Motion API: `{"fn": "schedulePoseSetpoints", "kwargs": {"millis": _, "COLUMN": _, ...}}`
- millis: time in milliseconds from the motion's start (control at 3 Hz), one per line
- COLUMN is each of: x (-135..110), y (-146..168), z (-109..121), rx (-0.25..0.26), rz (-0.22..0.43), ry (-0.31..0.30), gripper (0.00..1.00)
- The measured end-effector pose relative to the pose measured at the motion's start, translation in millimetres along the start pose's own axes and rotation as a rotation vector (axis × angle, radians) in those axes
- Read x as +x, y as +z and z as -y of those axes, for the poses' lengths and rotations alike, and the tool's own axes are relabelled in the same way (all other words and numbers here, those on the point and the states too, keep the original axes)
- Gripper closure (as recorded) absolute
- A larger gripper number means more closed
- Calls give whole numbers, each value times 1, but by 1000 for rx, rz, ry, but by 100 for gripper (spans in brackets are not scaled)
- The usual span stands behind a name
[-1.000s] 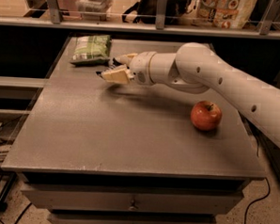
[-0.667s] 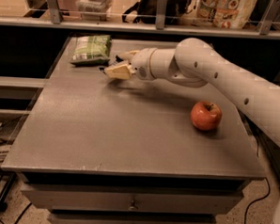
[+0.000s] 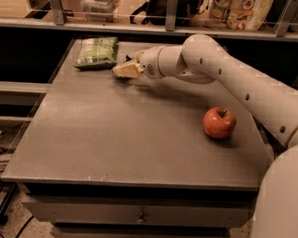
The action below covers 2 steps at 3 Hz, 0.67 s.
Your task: Move rxbar blueberry near green jalapeno chip bag
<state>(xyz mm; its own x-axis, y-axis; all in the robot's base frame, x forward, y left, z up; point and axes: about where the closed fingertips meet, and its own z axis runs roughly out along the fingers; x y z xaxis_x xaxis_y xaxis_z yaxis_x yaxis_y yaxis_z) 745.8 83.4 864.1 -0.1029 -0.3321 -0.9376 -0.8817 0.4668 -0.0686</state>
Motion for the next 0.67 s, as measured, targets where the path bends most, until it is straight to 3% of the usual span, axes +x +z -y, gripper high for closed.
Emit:
{"fn": "schedulePoseSetpoints", "kwargs": {"millis": 333, "x": -1, "y": 12, "z": 9, "rx": -2, "rz": -1, "ry": 10, "gripper": 0}}
{"fn": "schedulePoseSetpoints", "kwargs": {"millis": 667, "x": -1, "y": 13, "z": 9, "rx": -2, "rz": -1, "ry": 10, "gripper": 0}}
